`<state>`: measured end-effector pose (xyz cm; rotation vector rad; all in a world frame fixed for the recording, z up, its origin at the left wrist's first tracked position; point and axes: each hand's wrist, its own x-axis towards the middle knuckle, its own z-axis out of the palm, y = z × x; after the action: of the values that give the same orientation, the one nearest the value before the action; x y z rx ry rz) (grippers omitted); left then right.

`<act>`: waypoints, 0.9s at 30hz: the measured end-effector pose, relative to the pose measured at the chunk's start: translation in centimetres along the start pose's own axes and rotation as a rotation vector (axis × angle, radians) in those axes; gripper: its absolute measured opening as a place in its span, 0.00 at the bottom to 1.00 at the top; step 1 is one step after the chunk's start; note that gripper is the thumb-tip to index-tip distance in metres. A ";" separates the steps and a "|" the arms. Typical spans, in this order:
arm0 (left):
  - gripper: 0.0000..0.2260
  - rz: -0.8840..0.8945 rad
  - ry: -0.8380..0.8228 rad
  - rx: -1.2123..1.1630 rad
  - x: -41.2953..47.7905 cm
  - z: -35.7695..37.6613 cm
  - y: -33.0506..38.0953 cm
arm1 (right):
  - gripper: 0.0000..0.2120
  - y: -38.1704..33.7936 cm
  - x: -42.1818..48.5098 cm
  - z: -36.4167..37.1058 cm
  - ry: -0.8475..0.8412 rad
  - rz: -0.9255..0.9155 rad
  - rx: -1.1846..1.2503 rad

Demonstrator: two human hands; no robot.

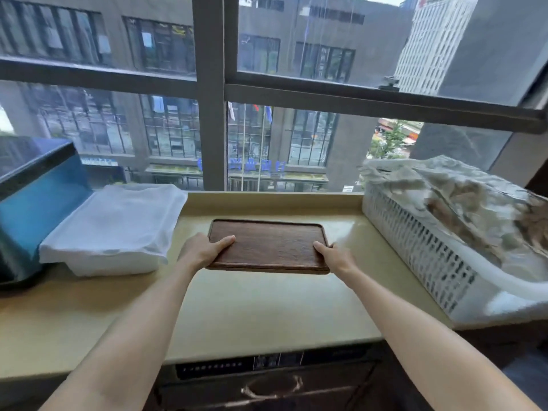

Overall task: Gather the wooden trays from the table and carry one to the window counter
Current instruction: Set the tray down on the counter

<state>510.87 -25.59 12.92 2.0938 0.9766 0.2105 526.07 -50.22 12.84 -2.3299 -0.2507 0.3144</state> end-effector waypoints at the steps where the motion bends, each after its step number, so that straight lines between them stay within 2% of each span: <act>1: 0.31 -0.003 0.000 -0.003 1.8 0.2 0.4 | 0.19 -0.4 1.9 0.4 -0.008 0.006 -0.004; 9: 0.31 -0.068 -0.012 0.165 12.5 3.4 1.4 | 0.18 -1.4 13.4 3.3 -0.093 0.055 -0.046; 13: 0.32 -0.120 -0.018 0.173 15.7 5.6 1.2 | 0.16 -1.4 17.6 4.5 -0.162 0.059 -0.092; 19: 0.32 -0.162 -0.034 0.187 19.5 7.6 1.6 | 0.15 -1.2 21.8 5.9 -0.206 0.066 -0.105; 22: 0.32 -0.156 -0.047 0.221 21.3 8.4 2.0 | 0.19 -1.0 23.2 6.3 -0.214 0.067 -0.100; 27: 0.26 -0.164 -0.040 0.246 23.4 9.7 2.9 | 0.20 -0.5 24.9 6.4 -0.223 0.058 -0.088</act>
<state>532.92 -15.95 4.55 2.2133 1.1942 -0.0374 547.78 -38.85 5.10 -2.3923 -0.3116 0.6047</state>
